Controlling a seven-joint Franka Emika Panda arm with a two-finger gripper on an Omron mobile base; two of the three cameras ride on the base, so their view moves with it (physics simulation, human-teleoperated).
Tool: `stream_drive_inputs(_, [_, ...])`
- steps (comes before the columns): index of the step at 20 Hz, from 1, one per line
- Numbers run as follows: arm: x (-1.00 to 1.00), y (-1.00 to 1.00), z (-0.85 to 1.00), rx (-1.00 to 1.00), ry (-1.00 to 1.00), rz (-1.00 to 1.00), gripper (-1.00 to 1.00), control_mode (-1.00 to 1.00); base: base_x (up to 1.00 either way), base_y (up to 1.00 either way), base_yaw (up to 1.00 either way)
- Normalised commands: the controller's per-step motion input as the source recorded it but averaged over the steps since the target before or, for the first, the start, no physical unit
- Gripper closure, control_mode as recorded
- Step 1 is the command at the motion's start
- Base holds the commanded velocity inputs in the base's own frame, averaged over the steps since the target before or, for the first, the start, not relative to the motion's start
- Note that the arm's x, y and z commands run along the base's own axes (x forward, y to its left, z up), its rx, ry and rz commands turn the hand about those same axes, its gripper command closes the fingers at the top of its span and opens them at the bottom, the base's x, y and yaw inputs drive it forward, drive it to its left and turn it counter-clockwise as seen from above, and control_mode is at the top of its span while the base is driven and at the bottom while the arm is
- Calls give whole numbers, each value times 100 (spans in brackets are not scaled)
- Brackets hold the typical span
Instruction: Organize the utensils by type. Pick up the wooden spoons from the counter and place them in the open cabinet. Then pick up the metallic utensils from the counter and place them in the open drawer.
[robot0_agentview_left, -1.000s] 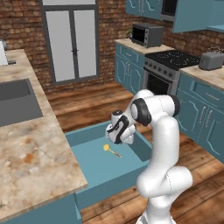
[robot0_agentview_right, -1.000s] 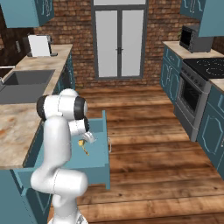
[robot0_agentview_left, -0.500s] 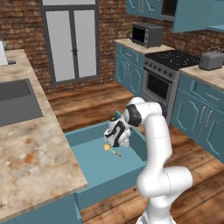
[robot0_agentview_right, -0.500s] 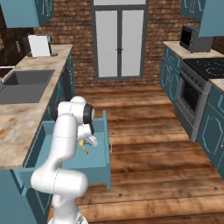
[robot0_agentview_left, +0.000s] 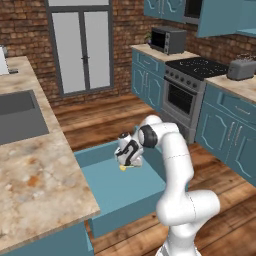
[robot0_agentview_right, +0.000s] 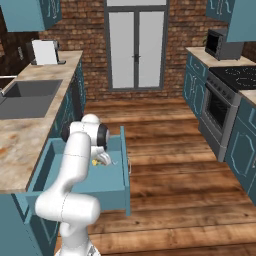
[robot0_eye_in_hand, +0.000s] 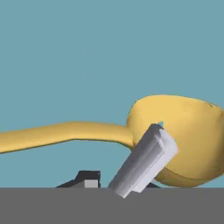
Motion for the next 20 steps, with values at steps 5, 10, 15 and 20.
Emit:
stream_drive_inputs(5, [-16,0,20,3,-17,-2,-100,-100,0,0,0])
stream_drive_inputs(10, [-14,0,47,8,-21,-7,-100,-100,0,0,0])
stream_drive_inputs(15, [-85,-26,91,24,-30,-8,-100,-100,0,0,0])
stream_drive_inputs(20, [-100,-51,65,30,-44,-7,-100,-100,0,0,0])
